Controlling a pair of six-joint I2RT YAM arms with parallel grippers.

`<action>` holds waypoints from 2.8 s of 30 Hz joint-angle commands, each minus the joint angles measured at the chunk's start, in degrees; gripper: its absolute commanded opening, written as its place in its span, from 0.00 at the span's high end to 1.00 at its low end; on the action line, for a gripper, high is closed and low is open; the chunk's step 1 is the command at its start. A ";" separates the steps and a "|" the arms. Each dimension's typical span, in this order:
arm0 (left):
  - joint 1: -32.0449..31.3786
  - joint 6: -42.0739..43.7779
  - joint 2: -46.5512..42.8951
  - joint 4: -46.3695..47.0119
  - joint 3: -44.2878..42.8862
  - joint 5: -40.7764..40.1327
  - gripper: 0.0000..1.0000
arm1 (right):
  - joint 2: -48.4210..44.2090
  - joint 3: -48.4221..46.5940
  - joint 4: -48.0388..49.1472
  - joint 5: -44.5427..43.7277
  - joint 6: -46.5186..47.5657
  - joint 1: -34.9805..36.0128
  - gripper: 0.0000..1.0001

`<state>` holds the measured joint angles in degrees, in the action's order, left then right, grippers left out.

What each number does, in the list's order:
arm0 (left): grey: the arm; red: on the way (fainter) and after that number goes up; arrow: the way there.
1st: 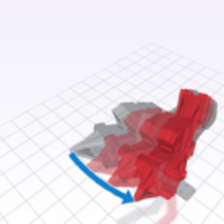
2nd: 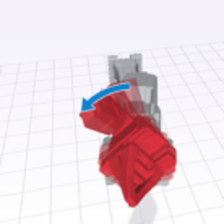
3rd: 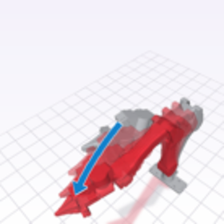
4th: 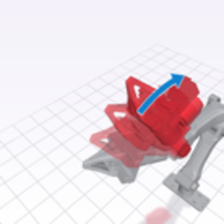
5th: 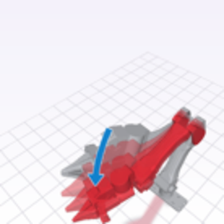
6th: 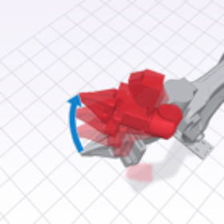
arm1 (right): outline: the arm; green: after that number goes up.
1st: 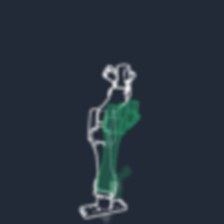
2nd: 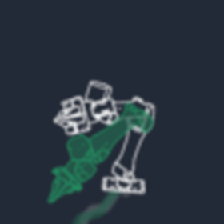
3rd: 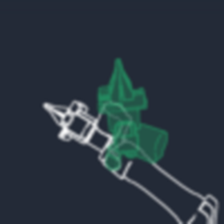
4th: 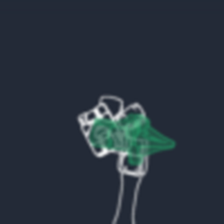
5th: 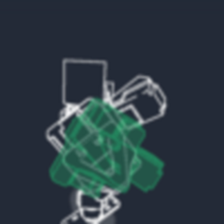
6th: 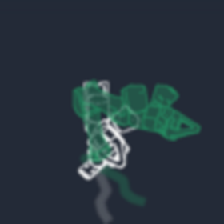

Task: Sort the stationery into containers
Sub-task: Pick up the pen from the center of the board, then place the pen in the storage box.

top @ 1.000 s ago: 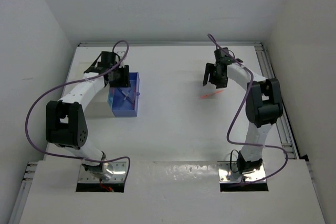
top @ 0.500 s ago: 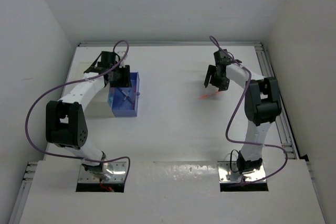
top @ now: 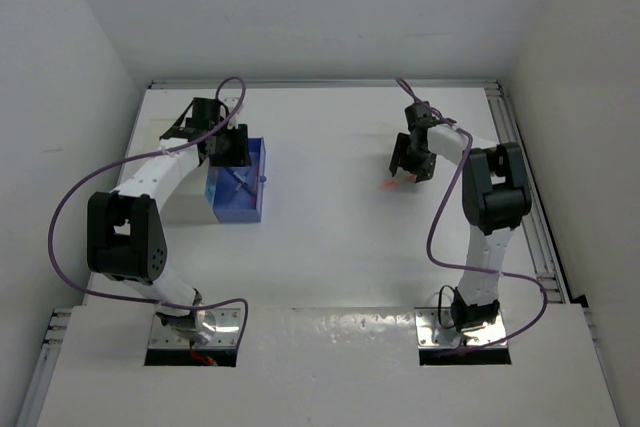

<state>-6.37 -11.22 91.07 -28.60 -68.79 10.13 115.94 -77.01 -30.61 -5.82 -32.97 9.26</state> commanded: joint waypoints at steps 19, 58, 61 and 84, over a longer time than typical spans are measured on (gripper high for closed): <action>-0.84 0.76 -3.00 1.97 -1.52 5.24 0.49 | 1.92 -1.83 -6.39 0.63 6.51 2.78 0.90; -10.15 -27.10 -17.33 44.16 12.81 46.38 0.64 | -27.08 3.98 26.12 56.01 6.87 21.06 1.00; -10.06 -27.88 -17.33 45.03 13.33 46.38 0.71 | -26.91 3.89 26.83 56.10 6.69 22.03 1.00; -2.59 6.56 -7.93 -1.72 -6.26 0.00 1.00 | -28.66 6.00 22.80 53.02 6.78 9.12 0.30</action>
<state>-9.96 -12.97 80.71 -19.35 -73.91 26.57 89.65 -70.87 -6.92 47.70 -28.23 21.23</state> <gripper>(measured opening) 0.185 0.692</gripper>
